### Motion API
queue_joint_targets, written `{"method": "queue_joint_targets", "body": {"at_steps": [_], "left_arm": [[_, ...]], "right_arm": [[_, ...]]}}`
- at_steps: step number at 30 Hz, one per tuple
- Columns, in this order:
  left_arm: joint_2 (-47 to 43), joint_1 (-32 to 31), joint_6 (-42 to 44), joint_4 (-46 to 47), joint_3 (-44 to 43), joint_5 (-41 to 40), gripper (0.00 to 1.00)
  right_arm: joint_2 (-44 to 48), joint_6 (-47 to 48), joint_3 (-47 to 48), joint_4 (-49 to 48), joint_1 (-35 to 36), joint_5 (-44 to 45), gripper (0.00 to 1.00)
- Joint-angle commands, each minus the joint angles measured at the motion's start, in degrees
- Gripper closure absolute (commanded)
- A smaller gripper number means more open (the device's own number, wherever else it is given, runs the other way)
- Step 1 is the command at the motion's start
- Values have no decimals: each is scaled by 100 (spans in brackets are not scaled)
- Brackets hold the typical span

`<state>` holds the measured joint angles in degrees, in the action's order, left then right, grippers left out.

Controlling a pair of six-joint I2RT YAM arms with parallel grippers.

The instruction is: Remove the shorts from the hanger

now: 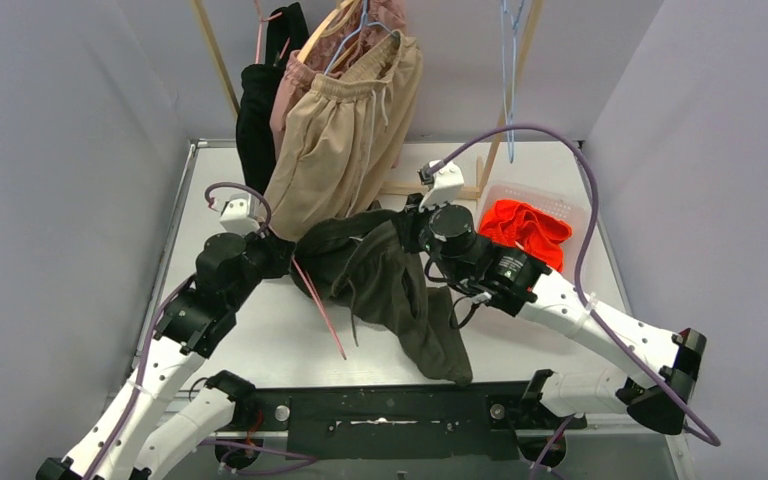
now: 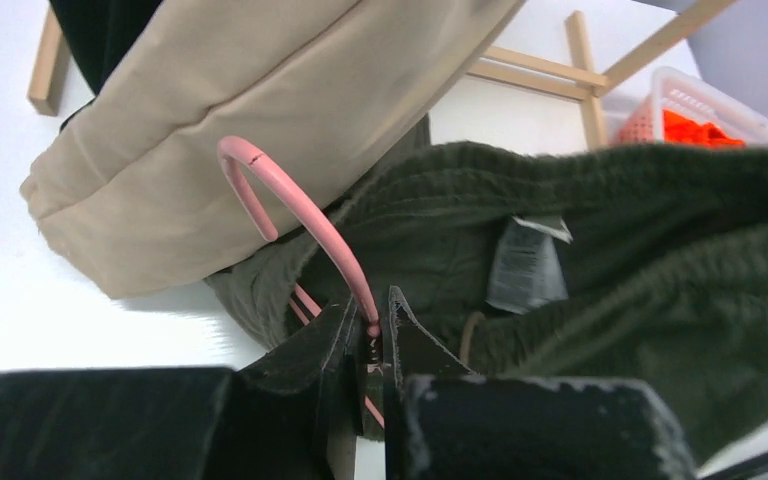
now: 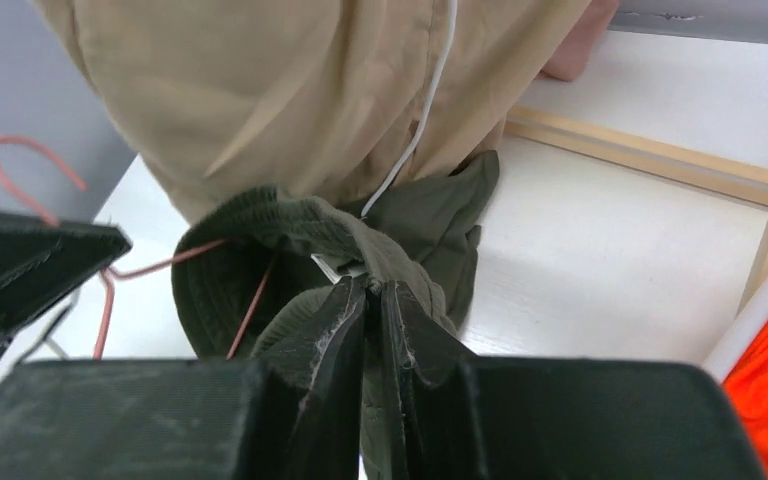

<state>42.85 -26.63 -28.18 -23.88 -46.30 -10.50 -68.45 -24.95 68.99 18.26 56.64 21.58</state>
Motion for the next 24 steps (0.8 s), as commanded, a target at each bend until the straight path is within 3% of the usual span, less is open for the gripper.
{"method": "queue_joint_targets", "body": {"at_steps": [1, 5, 8, 9, 12, 13, 18, 22, 24], "left_arm": [[-213, 18, 204, 405, -26, 598, 100], [-143, 18, 362, 328, 20, 984, 100], [26, 17, 521, 119, -2, 1060, 100], [64, 10, 532, 89, 25, 1033, 100], [47, 9, 444, 190, 150, 956, 100], [22, 9, 386, 248, 190, 910, 100], [101, 9, -7, -4, 115, 66, 100], [303, 9, -248, -71, 121, 0, 100], [380, 2, -378, -88, 98, 35, 100]], "right_arm": [[-260, -330, -35, -446, -327, -99, 99], [-344, -698, -813, -337, -378, -469, 99], [-131, -562, -726, 122, -381, -650, 90], [-6, -545, -744, 184, -384, -735, 85], [358, -503, -981, 118, -375, -1294, 45], [426, -532, -999, 121, -381, -1458, 40], [482, -678, -659, 109, 16, -1968, 31], [33, 30, -249, -269, 1174, -1918, 24], [-410, 371, 301, 121, 1709, -1306, 23]]}}
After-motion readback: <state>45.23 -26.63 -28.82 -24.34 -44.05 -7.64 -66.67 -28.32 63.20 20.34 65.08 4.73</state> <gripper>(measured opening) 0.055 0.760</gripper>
